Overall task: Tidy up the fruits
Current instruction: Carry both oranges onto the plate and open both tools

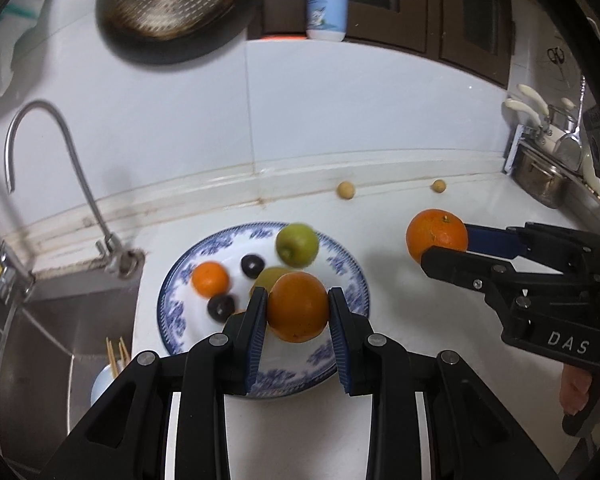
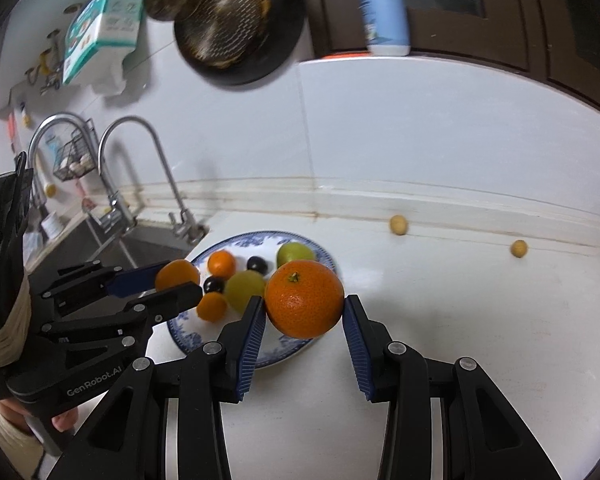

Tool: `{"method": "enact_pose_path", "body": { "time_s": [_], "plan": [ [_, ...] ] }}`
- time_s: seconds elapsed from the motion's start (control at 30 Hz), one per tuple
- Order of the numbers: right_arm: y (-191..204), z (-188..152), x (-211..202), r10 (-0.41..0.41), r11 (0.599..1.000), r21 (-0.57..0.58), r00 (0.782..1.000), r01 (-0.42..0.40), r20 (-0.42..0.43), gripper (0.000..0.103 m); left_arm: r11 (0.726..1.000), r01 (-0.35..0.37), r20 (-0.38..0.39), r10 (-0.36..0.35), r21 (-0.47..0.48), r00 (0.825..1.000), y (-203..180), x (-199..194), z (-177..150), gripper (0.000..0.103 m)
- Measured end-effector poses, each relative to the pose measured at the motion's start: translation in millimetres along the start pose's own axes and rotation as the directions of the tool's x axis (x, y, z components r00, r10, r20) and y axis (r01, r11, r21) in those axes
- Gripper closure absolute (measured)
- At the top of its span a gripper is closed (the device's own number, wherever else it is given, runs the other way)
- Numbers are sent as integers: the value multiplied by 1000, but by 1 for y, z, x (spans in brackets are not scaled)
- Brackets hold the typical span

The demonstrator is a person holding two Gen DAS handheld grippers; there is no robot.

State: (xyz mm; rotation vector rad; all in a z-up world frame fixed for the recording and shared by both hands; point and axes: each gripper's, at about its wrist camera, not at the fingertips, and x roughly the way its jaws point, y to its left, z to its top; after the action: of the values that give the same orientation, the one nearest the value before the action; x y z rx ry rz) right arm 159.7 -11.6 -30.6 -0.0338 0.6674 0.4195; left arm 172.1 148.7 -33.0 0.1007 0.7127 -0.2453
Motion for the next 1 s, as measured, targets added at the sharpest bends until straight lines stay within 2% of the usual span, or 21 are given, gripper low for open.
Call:
{"method": "enact_pose_path", "body": {
  "time_s": [0.53, 1.0],
  "plan": [
    [4, 0, 67, 98, 988, -105, 986, -112, -136, 62, 997, -27, -86, 20, -76, 996, 2, 32, -19, 73],
    [-11, 3, 119, 142, 979, -109, 965, -170, -221, 62, 992, -62, -131, 48, -108, 990, -4, 63, -20, 73]
  ]
}}
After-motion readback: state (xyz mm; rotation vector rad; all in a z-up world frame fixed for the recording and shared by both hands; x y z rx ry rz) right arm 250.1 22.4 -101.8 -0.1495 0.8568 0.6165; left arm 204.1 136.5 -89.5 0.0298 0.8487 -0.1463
